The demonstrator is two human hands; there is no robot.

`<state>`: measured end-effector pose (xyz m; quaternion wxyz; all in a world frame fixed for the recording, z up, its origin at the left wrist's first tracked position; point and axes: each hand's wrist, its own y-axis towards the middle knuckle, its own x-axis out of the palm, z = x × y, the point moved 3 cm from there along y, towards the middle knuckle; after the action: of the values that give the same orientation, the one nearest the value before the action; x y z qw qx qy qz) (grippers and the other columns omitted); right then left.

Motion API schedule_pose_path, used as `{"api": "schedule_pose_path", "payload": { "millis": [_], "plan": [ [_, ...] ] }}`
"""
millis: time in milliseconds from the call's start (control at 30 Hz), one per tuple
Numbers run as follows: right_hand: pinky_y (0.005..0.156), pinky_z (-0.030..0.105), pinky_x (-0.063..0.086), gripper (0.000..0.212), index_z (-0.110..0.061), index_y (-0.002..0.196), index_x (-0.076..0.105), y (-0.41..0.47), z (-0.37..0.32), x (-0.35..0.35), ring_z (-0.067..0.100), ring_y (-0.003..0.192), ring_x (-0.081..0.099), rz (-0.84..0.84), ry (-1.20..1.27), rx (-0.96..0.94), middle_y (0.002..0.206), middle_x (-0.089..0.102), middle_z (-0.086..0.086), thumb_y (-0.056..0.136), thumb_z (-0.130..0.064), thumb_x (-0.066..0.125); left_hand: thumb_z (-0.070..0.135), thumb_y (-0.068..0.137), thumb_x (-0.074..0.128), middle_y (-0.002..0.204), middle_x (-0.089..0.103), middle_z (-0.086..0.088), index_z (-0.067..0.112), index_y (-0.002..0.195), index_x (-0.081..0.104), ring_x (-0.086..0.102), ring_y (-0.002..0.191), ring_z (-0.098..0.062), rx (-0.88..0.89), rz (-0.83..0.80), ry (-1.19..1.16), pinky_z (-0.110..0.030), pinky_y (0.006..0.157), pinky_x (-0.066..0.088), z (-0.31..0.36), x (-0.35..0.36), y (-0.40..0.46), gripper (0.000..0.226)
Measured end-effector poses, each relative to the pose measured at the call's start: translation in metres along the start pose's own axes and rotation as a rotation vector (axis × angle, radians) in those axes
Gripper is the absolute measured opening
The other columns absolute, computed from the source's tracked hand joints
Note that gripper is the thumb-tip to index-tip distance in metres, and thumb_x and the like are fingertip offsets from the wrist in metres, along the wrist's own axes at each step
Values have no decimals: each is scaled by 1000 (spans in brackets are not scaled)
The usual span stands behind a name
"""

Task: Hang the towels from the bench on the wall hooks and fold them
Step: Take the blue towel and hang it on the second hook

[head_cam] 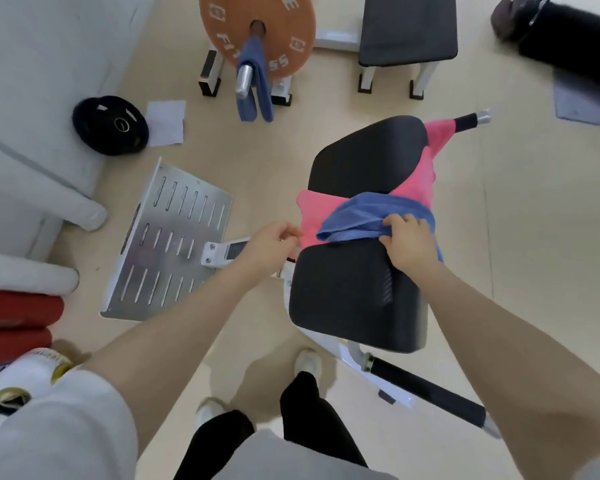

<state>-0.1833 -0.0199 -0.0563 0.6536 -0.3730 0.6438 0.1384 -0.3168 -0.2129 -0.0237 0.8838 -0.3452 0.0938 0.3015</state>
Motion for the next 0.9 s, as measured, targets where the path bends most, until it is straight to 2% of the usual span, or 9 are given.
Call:
{"api": "schedule_pose_path", "payload": {
  "millis": [100,200,333,433,533,667,767,833,900],
  "plan": [
    [83,41,41,22,-9,100,64,4,-6,-4,36,101,51,-67,-21,-26,103,64,15,87,-7,47,7,91,43,96,61,-2,17,97,57,57,75,-15,-1,4,-9,-30,77,47,1,4,1,18],
    [76,42,45,15,-8,87,57,-3,-29,-17,32,87,55,-24,119,-113,87,60,12,88,-6,42,11,91,44,101,60,-1,21,101,56,58,89,-19,25,4,-12,-30,83,46,4,1,-2,18],
    [69,35,45,20,-12,89,54,-23,-95,-57,25,75,54,-109,559,-313,85,59,11,93,-4,37,15,90,52,123,50,7,24,132,41,50,108,-11,131,54,1,-25,83,44,11,-25,-18,44],
    [60,25,42,26,-16,81,56,-45,-151,-81,25,71,47,-422,1053,-355,81,53,18,95,-2,39,14,84,62,122,48,21,29,134,38,44,115,-2,233,9,-43,-24,93,39,11,-51,-41,57],
    [64,17,48,27,-10,81,57,-64,-199,-89,16,72,53,-655,1389,-324,78,54,9,95,1,37,14,81,66,115,55,22,29,122,47,50,108,8,251,40,-36,-25,97,41,-5,-80,-64,47],
    [66,23,47,38,-10,73,63,-90,-267,-90,14,66,56,-880,1548,-366,63,63,-1,95,0,33,16,84,66,118,60,11,30,119,50,55,110,2,265,149,-141,-20,96,42,-33,-133,-103,41],
    [61,19,51,38,-7,74,58,-119,-325,-95,7,56,61,-927,1601,-420,56,64,-5,95,1,27,2,85,62,81,63,16,22,86,57,58,73,17,238,279,-212,-7,73,45,-53,-175,-135,21],
    [68,24,48,36,-8,76,55,-138,-362,-96,12,61,60,-960,1660,-419,60,62,0,96,-1,26,3,87,60,62,59,20,15,72,54,55,58,10,202,388,-268,-13,65,43,-77,-202,-155,19],
    [75,31,45,41,-10,71,60,-155,-394,-92,19,68,57,-1053,1724,-419,64,61,6,96,-5,28,26,81,66,71,59,7,6,80,58,53,66,-1,187,444,-283,-24,67,44,-100,-233,-181,22]
  ]
}}
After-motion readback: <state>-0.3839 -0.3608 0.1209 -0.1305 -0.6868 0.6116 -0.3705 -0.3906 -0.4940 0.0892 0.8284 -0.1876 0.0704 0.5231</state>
